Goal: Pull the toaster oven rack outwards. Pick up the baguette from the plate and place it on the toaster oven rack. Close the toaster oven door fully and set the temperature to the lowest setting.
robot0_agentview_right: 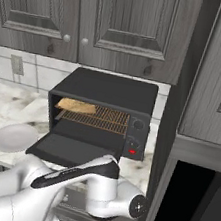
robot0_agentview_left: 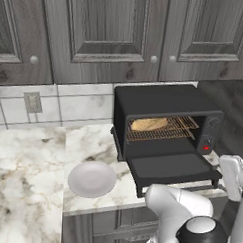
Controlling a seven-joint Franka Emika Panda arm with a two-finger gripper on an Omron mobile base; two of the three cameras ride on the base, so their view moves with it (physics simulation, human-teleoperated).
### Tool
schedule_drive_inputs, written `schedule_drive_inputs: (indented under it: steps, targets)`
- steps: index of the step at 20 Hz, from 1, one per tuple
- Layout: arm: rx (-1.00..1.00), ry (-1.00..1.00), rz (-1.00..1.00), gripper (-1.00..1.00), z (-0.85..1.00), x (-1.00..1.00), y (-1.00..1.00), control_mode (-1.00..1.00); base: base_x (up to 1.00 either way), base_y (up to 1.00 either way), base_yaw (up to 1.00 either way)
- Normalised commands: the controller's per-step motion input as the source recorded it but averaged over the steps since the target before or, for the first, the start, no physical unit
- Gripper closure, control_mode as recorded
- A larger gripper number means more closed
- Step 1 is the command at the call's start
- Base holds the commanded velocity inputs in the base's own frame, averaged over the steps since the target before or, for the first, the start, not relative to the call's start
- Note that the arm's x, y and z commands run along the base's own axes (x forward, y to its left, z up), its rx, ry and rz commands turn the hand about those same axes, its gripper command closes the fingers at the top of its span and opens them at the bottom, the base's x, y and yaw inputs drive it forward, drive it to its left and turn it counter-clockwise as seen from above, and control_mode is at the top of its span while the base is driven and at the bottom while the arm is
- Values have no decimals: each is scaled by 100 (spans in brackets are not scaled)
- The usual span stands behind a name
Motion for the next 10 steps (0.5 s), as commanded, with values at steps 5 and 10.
schedule_drive_inputs:
  steps: [5, 10]
  targets:
    - [0, -4, 0, -100, 19, 0, 25, -100, 0, 0, 0]
    - [0, 0, 0, -100, 0, 2, 14, -100, 0, 0, 0]
